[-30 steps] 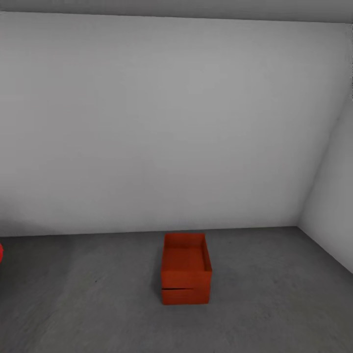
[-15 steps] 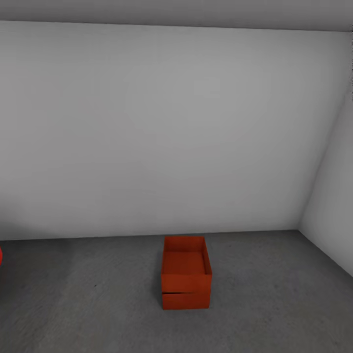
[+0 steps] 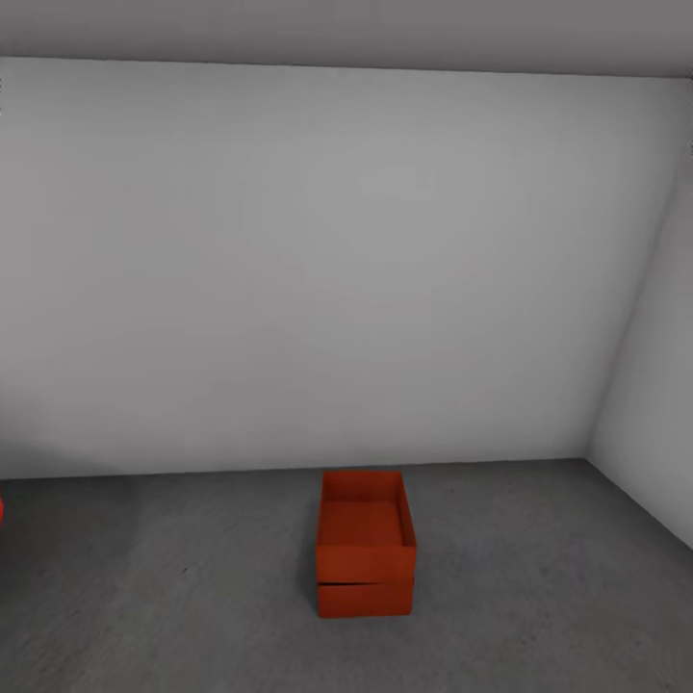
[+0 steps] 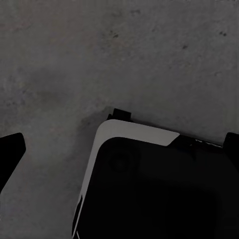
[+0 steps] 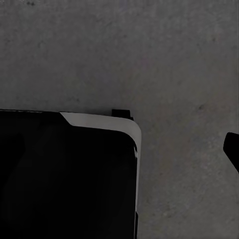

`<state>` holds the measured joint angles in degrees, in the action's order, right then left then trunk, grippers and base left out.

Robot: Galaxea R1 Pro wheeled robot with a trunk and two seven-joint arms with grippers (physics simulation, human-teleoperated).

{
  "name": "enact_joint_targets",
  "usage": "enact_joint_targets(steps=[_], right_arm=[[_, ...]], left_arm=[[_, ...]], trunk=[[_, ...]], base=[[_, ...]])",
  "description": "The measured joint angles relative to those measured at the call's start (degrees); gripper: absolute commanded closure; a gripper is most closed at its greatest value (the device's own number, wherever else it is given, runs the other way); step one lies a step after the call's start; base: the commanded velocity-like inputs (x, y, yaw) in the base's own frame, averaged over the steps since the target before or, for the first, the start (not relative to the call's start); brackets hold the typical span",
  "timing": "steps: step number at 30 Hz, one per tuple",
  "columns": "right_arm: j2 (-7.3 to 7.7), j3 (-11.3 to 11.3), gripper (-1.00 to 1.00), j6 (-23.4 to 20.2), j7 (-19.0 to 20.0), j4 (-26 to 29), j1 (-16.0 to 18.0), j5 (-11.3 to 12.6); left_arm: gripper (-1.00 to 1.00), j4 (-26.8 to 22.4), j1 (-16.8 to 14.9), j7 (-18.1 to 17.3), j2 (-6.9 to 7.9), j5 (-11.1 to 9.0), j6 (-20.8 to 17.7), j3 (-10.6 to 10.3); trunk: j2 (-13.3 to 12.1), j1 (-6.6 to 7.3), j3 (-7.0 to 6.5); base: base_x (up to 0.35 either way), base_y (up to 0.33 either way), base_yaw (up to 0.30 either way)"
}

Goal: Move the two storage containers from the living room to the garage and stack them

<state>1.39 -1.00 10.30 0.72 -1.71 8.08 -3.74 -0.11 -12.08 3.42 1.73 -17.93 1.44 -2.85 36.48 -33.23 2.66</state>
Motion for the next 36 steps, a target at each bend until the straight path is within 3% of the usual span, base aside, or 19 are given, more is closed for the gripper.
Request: enact_joint_targets(steps=[36], right_arm=[[0.44,0.00,-1.00,0.10,0.68,0.03,0.03,-0.01]], left_arm=[[-1.00,-0.01,-0.03,0.00,0.04,0.01,0.00,0.00]], trunk=[[0.07,-0.01,-3.25]], base=[[0.000,0.000,0.000]])
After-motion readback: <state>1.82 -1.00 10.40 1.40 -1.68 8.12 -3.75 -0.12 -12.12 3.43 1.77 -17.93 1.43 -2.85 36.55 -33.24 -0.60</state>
